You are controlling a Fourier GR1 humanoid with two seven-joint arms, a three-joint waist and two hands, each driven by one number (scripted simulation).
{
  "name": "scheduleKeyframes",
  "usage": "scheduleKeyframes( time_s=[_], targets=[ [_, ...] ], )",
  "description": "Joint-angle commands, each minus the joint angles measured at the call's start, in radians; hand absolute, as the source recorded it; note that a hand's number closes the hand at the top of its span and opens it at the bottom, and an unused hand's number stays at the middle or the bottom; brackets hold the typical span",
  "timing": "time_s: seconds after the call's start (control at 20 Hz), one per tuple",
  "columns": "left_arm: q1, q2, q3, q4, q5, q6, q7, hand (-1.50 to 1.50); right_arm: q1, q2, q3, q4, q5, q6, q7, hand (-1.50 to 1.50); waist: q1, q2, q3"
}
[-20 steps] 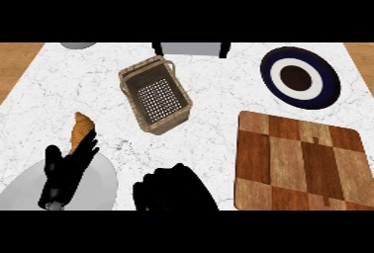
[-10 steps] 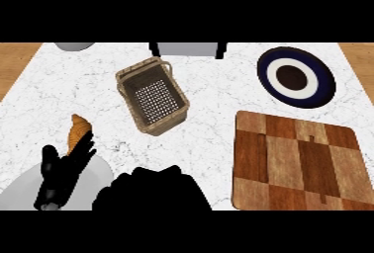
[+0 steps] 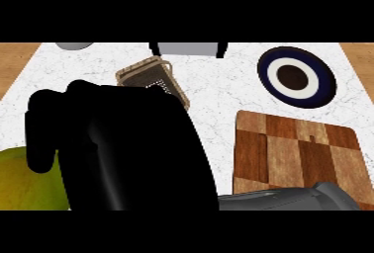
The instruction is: Pick the pear from the cutting board and place it in the basket
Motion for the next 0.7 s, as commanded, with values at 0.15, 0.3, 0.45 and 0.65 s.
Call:
scheduleKeyframes(
  time_s=[0.15, 0.3, 0.45, 0.65],
  targets=[
    [0.019, -0.015, -0.017, 0.065, -0.008, -0.010, 0.011, 0.00, -0.340, 0.009, -0.190, 0.264, -0.115, -0.003, 0.199, 1.50, 0.001, 0.015, -0.008],
    [0.043, -0.016, -0.011, 0.058, -0.010, -0.007, -0.004, 0.00, -0.436, 0.009, -0.194, 0.431, -0.126, -0.002, 0.170, 1.50, 0.010, 0.019, -0.008],
    [0.056, -0.041, -0.028, 0.049, -0.021, 0.008, -0.003, 0.00, -0.506, 0.009, -0.241, 0.544, -0.178, 0.010, 0.102, 1.50, 0.002, 0.022, -0.005],
    [-0.010, -0.023, -0.002, 0.063, -0.016, 0.001, 0.036, 0.00, -0.523, 0.009, -0.220, 0.711, -0.225, -0.063, -0.027, 1.50, -0.001, 0.030, -0.005]
  ],
)
